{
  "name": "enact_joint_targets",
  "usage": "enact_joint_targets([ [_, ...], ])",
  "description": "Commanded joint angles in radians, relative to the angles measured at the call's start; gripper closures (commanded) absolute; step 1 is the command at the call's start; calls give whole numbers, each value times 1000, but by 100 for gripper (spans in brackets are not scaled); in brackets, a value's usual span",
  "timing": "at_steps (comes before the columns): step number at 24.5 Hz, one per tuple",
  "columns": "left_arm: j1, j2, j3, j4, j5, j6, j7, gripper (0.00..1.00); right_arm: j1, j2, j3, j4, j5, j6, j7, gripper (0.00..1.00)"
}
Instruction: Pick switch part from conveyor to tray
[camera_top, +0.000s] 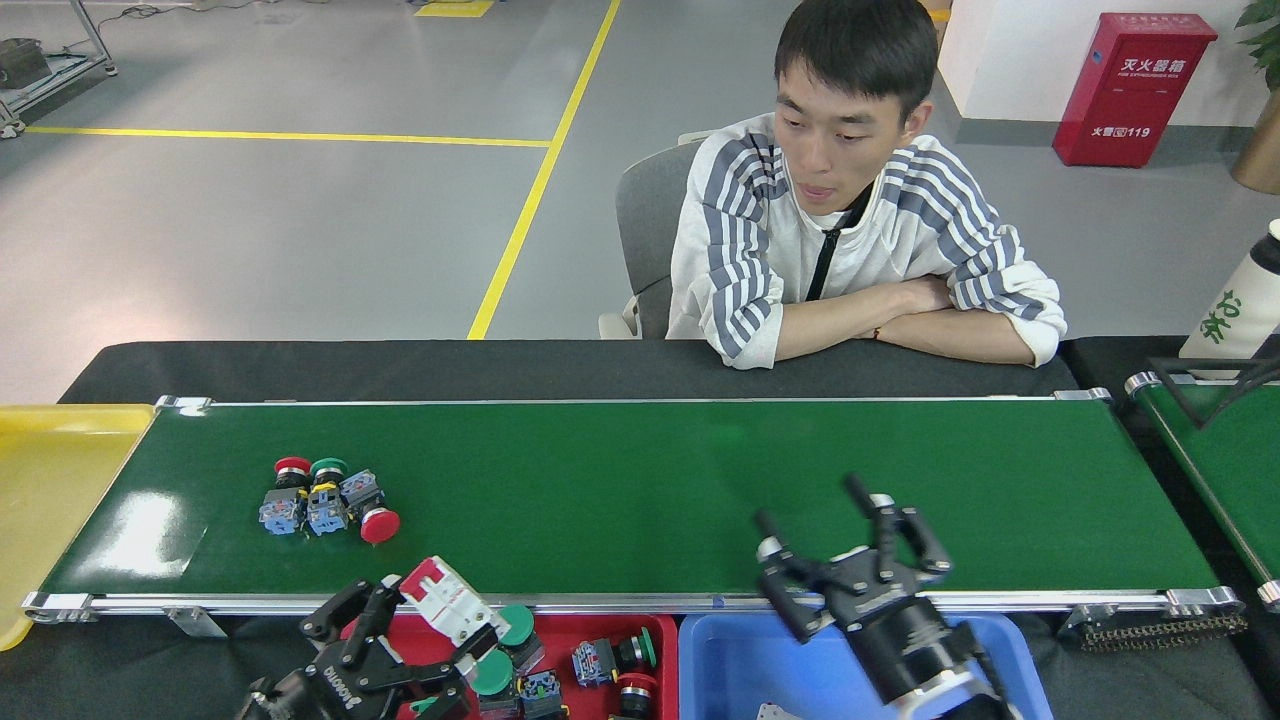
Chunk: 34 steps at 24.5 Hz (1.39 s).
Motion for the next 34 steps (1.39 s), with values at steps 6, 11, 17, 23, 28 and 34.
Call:
enact_joint_targets([
  [6, -94, -46, -387, -12, -133, -4, -70, 88, 112, -47, -295, 23, -12, -9, -16, 0],
  [11, -88, -196, -482, 11, -368, -4, -69, 28, 114, -72, -295, 29, -38, -9, -15, 0],
  [17, -57, -209, -407, -8, -378, -4, -67, 0, 134, -75, -290, 29, -38, -37, -12, 0],
  [23, -35, -227, -229, -12, -326, -4, -66, 0, 137, -76, -287, 28, -38, -49, -7, 0],
  [28, -37, -245, 101, -12, -271, -4, -66, 0, 141, -76, -286, 26, -38, -58, -7, 0],
  [34, -34, -245, 469, -11, -233, -4, -66, 0, 144, -73, -280, 11, -37, -101, -3, 0],
])
